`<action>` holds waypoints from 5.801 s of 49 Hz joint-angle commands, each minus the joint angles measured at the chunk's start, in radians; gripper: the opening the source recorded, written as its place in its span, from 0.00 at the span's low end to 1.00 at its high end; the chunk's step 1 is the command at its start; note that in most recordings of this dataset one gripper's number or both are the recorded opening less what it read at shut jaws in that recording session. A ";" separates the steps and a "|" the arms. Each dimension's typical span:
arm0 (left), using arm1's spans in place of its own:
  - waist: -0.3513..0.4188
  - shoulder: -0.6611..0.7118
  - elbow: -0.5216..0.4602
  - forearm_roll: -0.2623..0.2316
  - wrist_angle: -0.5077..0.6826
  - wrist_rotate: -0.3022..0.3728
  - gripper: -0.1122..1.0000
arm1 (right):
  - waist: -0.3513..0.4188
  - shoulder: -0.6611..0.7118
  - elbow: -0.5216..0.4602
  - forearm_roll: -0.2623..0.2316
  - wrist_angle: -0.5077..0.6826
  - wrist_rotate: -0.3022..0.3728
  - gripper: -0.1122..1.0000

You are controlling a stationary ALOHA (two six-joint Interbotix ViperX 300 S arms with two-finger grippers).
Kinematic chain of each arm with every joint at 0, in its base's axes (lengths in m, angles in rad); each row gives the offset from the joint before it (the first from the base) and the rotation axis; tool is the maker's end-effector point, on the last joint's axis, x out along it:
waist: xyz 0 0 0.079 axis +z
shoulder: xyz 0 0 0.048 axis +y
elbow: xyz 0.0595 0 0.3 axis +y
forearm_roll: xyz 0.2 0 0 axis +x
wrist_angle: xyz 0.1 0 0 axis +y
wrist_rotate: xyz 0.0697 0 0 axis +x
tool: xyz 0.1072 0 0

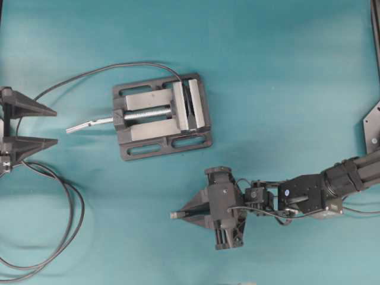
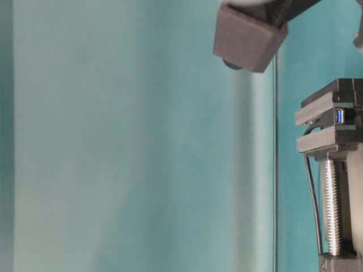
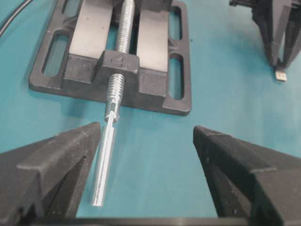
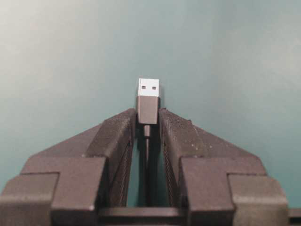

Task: Insert the USB cable into the fixed female connector.
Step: 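Swing the right gripper with the USB plug toward the vise port, then align the USB plug with the blue port between the vise jaws, then push the USB plug forward into the blue port with the right gripper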

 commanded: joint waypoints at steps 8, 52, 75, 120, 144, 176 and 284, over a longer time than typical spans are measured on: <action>0.003 0.005 -0.011 0.003 -0.005 -0.008 0.98 | 0.038 -0.014 -0.025 0.331 -0.120 -0.143 0.28; 0.003 0.005 -0.011 0.003 -0.005 -0.008 0.98 | 0.173 0.152 -0.304 1.035 -0.689 -0.414 0.28; 0.005 0.005 -0.011 0.003 -0.005 -0.008 0.98 | 0.172 0.224 -0.446 1.190 -0.884 -0.423 0.28; 0.003 0.005 -0.011 0.003 -0.005 -0.008 0.98 | 0.143 0.256 -0.551 1.249 -1.015 -0.425 0.28; 0.003 0.005 -0.011 0.003 -0.003 -0.008 0.98 | 0.112 0.255 -0.604 1.302 -1.026 -0.437 0.28; 0.003 0.005 -0.011 0.003 -0.005 -0.008 0.98 | 0.081 0.241 -0.606 1.308 -1.028 -0.457 0.28; 0.003 0.005 -0.011 0.003 -0.005 -0.008 0.98 | -0.006 0.201 -0.617 1.308 -0.999 -0.525 0.28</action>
